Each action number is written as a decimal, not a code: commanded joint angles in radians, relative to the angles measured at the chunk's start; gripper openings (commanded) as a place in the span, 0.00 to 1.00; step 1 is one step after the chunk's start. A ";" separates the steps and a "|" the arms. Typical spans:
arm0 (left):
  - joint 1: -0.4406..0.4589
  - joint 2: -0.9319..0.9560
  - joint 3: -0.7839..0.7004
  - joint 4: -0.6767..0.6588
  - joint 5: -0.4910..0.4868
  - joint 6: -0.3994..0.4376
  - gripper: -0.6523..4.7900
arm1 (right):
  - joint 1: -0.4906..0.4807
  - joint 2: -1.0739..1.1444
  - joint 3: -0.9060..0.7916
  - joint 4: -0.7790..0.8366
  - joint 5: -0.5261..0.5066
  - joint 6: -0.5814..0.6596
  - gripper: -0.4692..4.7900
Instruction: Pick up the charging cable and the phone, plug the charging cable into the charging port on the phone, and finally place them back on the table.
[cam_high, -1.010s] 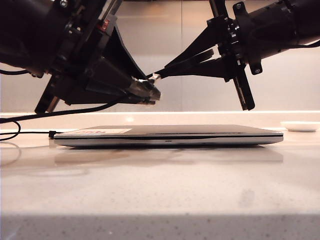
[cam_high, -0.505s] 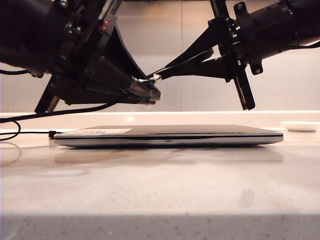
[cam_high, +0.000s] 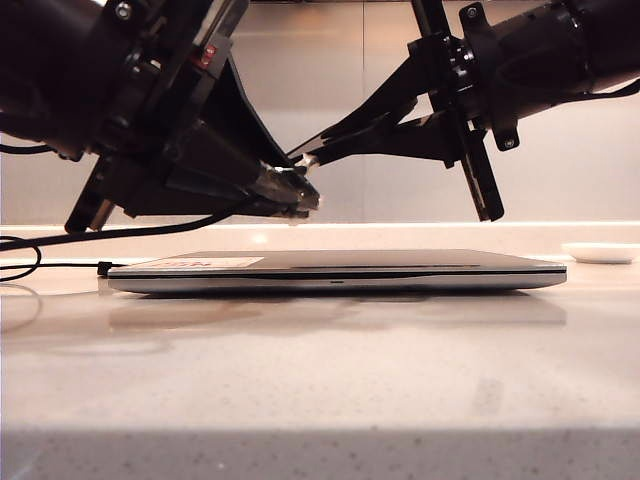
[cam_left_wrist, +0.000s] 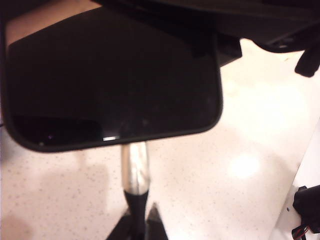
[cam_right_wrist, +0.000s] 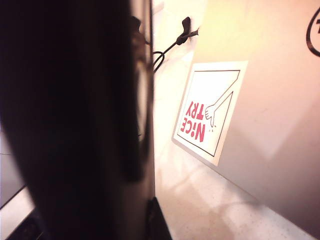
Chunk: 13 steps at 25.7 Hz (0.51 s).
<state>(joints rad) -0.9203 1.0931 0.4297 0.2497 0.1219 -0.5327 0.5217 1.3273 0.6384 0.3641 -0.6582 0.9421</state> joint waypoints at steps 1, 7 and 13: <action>0.001 -0.002 0.003 0.030 -0.005 0.001 0.11 | 0.005 -0.009 0.007 0.023 -0.031 -0.023 0.08; 0.000 -0.003 0.005 0.029 -0.005 0.001 0.42 | 0.001 -0.010 0.007 0.023 0.006 -0.033 0.08; 0.000 -0.021 0.009 0.034 -0.005 0.002 0.53 | -0.045 -0.010 0.008 0.023 0.011 -0.035 0.08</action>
<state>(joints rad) -0.9195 1.0866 0.4328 0.2695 0.1165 -0.5323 0.4900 1.3262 0.6384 0.3458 -0.6434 0.9154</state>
